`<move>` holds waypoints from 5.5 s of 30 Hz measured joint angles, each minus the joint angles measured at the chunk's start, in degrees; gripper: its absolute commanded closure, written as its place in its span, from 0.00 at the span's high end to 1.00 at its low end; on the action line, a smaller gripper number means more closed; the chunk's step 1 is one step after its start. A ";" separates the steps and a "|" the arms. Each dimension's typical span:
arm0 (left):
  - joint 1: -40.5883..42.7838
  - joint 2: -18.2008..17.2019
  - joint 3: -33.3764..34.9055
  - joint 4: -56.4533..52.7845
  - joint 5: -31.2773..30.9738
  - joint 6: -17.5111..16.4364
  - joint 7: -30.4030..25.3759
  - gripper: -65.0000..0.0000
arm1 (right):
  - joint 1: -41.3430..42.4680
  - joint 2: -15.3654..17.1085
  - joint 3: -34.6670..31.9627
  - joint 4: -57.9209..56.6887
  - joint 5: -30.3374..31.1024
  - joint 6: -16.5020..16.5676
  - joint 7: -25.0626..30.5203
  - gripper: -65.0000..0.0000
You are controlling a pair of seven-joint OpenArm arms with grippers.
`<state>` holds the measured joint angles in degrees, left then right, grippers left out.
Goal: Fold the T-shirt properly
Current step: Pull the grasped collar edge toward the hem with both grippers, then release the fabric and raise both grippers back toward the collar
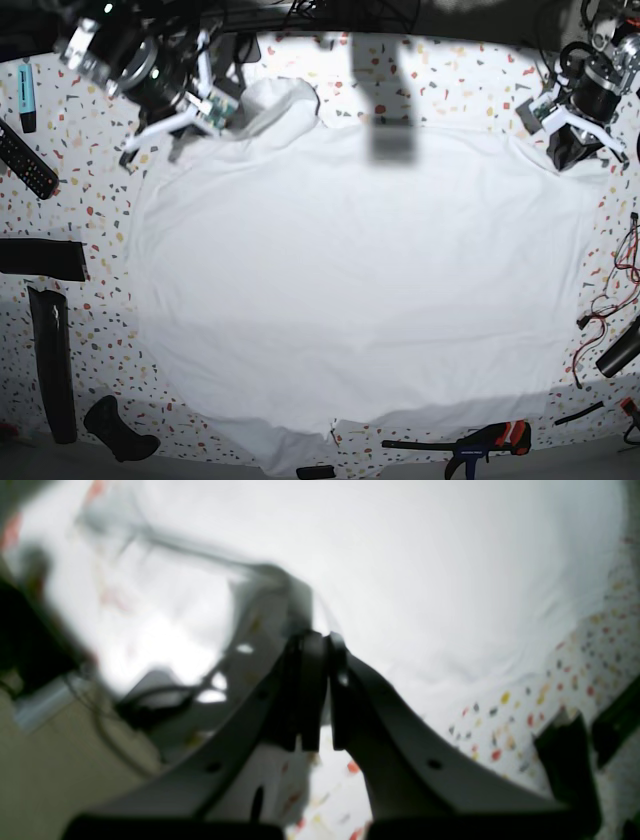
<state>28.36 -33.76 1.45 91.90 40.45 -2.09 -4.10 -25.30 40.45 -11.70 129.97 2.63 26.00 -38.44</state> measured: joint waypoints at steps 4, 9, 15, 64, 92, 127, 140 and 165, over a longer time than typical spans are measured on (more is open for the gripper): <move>-4.07 1.25 0.02 0.00 -1.79 -1.75 0.26 0.00 | 6.75 -3.80 2.84 -2.82 0.00 -0.50 0.74 0.00; -8.92 1.07 0.00 0.00 -9.11 -4.07 0.44 0.00 | 13.14 -8.15 3.08 -12.41 0.57 -0.11 1.73 0.00; -13.84 1.57 0.02 -0.48 -19.80 -7.15 4.04 0.00 | 21.90 -12.04 3.06 -22.88 0.48 -0.20 3.48 0.00; -29.64 9.79 0.00 -22.64 -25.31 -4.28 3.63 0.00 | 61.51 -27.15 3.10 -70.55 -8.07 2.97 12.04 0.40; -32.57 9.94 0.00 -22.64 -23.39 -4.33 1.14 0.00 | 61.51 -26.77 3.10 -70.58 -0.50 1.66 8.37 0.53; -36.46 12.00 -0.13 -31.89 -57.20 -11.85 14.97 0.33 | 44.19 -26.25 14.08 -70.31 6.36 8.13 11.74 0.53; -32.61 11.52 -0.39 -29.11 -57.90 -11.89 17.38 0.33 | 40.81 -22.32 14.08 -69.48 9.38 9.46 12.17 0.53; -4.94 11.52 -15.34 -6.75 -57.92 -11.89 20.22 0.33 | 6.21 -17.92 14.60 -38.12 11.08 9.51 10.47 0.53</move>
<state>23.42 -22.24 -13.89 85.14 -17.47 -13.98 16.12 -19.09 22.52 2.90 91.85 13.72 35.51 -27.97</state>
